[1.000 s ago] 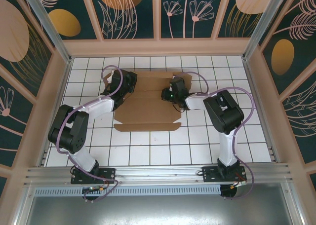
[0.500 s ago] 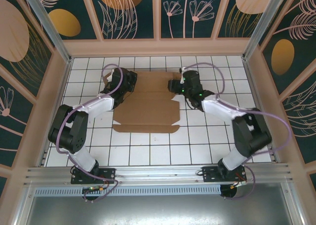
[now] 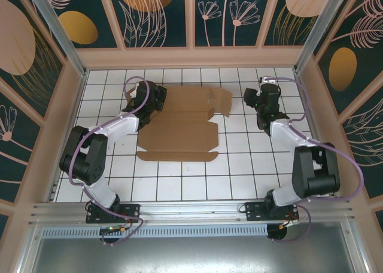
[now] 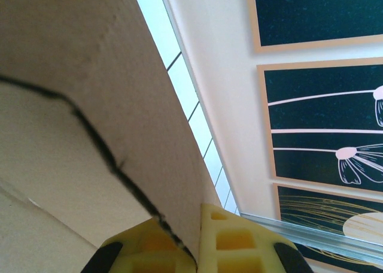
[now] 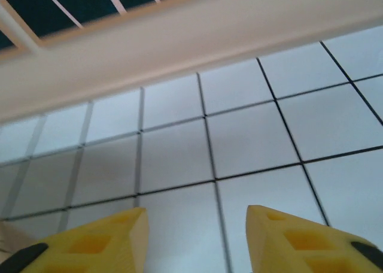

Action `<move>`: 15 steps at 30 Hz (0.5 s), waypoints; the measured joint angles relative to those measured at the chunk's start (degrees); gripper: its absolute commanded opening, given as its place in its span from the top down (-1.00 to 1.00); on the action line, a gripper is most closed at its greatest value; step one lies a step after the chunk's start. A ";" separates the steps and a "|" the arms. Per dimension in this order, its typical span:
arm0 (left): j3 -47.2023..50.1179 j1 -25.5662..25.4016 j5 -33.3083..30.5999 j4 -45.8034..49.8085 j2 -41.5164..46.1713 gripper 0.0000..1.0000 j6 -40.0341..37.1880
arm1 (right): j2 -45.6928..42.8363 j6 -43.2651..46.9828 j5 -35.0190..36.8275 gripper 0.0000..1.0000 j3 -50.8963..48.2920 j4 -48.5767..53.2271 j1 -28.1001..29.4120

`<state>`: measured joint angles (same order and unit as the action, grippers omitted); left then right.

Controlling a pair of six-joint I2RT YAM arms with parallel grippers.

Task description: Fold the paper box

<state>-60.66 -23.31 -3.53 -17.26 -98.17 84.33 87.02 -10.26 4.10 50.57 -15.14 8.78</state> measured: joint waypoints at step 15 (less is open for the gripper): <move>0.00 0.07 1.33 -0.13 0.00 1.00 2.54 | 15.15 14.99 -13.77 0.19 5.73 -0.70 2.62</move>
<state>-60.66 -23.24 -2.20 -17.39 -98.17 86.87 102.17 4.73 -9.67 56.29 -15.84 11.40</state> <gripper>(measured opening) 0.050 0.405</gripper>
